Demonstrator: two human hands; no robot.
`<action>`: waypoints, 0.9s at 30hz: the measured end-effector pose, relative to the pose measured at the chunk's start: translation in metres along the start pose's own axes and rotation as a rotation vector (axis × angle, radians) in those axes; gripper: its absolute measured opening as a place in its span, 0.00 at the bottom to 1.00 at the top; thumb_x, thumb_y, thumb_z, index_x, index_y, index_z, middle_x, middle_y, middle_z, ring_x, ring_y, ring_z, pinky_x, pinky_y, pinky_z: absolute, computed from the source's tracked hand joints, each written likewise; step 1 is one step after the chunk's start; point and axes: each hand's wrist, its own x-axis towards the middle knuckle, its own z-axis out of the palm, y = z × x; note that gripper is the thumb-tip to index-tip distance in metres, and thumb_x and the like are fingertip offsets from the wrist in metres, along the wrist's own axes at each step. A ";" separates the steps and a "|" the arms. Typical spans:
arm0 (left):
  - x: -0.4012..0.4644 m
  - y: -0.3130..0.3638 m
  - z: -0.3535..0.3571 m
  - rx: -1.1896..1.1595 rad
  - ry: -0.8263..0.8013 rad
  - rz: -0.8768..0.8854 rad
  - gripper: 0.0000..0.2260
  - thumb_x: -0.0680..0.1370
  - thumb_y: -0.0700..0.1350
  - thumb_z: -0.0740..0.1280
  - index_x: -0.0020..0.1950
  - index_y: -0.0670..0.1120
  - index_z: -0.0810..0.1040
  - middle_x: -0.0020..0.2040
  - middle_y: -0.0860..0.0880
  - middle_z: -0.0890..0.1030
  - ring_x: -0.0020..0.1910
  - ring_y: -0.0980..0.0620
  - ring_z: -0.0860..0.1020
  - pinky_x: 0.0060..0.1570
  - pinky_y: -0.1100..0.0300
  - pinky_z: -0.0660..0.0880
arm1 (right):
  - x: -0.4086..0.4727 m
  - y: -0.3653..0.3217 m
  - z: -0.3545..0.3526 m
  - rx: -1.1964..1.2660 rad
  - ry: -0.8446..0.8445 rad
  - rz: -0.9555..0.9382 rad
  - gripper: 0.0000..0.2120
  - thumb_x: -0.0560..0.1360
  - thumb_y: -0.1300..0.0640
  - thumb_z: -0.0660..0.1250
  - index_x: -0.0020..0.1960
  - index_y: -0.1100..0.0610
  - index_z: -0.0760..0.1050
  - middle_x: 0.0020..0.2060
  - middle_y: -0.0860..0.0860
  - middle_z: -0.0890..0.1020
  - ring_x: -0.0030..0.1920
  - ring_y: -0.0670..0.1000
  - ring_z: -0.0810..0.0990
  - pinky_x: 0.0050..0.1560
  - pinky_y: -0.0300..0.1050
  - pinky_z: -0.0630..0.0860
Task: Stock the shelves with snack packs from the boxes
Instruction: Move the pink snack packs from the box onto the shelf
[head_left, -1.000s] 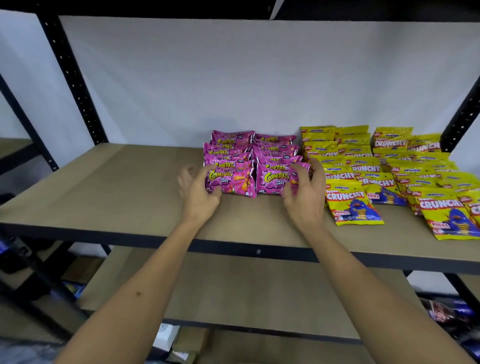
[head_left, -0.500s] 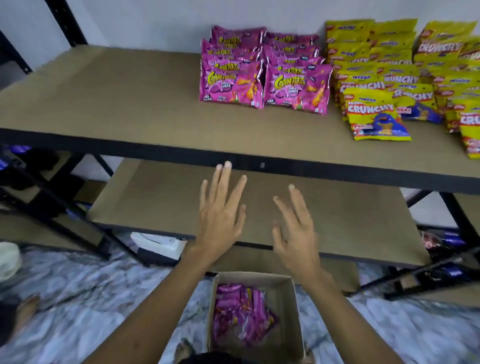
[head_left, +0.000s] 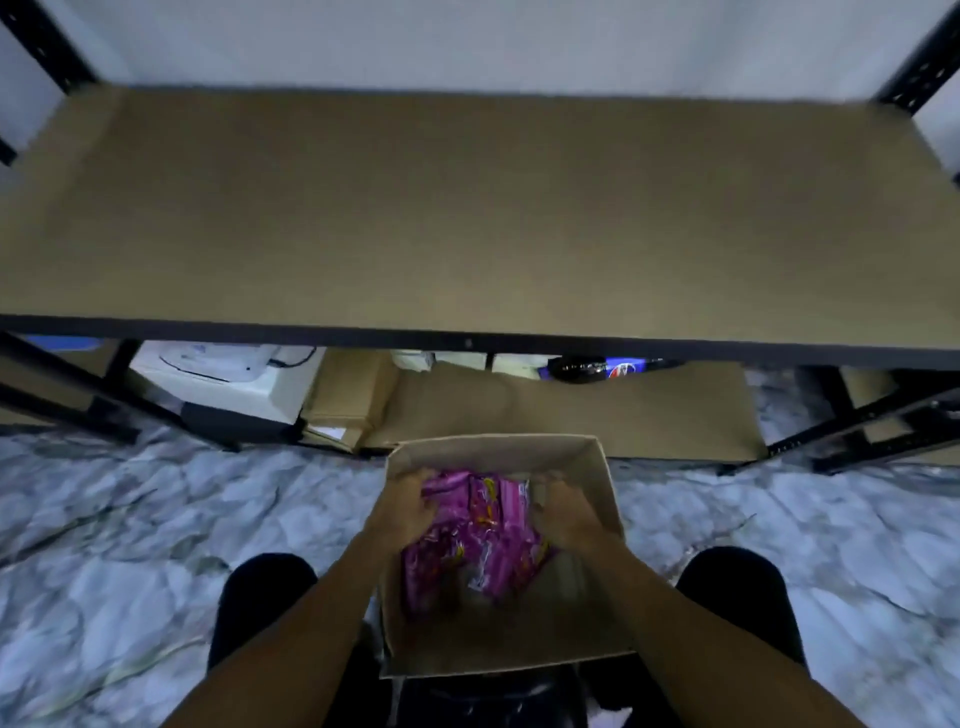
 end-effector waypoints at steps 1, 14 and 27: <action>0.006 -0.011 0.021 -0.002 -0.024 -0.017 0.16 0.76 0.39 0.66 0.64 0.45 0.77 0.59 0.44 0.80 0.57 0.44 0.79 0.55 0.59 0.73 | 0.026 0.027 0.028 0.000 -0.036 0.006 0.16 0.74 0.55 0.64 0.61 0.57 0.76 0.54 0.55 0.81 0.56 0.56 0.80 0.58 0.51 0.78; 0.085 -0.118 0.199 0.016 -0.161 -0.119 0.11 0.79 0.39 0.64 0.60 0.42 0.78 0.54 0.42 0.80 0.51 0.42 0.79 0.46 0.59 0.72 | 0.110 0.142 0.186 0.171 -0.120 0.151 0.14 0.73 0.50 0.66 0.58 0.51 0.78 0.53 0.53 0.83 0.51 0.55 0.81 0.57 0.50 0.78; 0.069 -0.123 0.205 0.000 -0.087 -0.020 0.07 0.77 0.43 0.68 0.55 0.48 0.80 0.52 0.44 0.82 0.46 0.47 0.79 0.42 0.59 0.73 | 0.086 0.130 0.199 0.292 0.113 0.147 0.09 0.74 0.62 0.64 0.53 0.60 0.77 0.48 0.57 0.82 0.46 0.56 0.81 0.43 0.42 0.74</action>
